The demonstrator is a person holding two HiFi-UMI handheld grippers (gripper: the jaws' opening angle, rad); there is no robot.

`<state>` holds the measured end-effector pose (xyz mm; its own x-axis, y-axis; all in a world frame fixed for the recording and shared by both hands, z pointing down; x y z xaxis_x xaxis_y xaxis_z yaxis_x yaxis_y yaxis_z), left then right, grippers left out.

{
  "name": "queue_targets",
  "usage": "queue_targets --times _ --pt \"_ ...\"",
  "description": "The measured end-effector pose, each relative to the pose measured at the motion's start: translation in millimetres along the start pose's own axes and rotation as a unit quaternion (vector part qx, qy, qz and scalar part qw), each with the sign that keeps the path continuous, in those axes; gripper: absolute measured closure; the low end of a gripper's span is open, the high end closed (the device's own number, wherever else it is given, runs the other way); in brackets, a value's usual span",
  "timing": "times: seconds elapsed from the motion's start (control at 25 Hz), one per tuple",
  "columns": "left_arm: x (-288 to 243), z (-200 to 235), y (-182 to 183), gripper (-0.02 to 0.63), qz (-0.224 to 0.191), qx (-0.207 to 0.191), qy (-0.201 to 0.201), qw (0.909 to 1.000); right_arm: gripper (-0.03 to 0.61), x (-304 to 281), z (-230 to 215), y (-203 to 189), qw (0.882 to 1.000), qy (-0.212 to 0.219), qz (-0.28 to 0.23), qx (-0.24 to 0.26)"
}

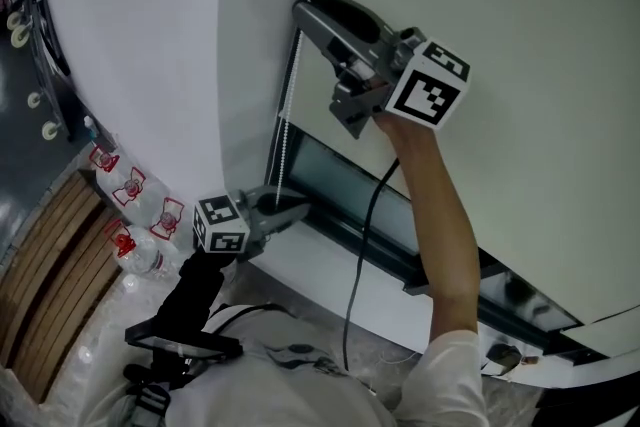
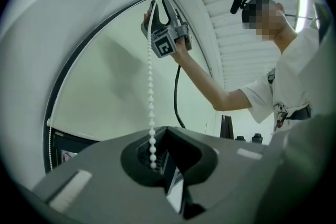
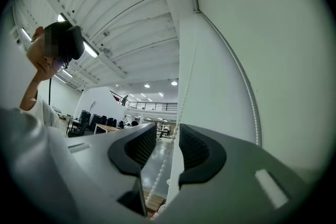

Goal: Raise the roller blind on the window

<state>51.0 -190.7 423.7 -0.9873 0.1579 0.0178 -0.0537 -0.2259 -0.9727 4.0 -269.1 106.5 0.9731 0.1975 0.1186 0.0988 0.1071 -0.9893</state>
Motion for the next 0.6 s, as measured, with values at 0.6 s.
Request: queue_targets --times 0.6 --pt "1.7 -2.2 -10.0 0.615 -0.001 -0.001 0.001 1.0 0.561 1.7 5.4 40.2 0.999 -0.008 -0.034 0.016"
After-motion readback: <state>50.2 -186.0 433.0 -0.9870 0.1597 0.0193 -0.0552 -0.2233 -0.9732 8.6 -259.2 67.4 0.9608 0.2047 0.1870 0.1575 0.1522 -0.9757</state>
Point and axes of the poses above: the fingertips, and each gripper's own axes: x backward along the fingers, z to its left, y out of its top, the point moved 2 cm from there along x, backward along the fingers, and after that the axes turned 7 degrees about z, right-handed, at the moved point
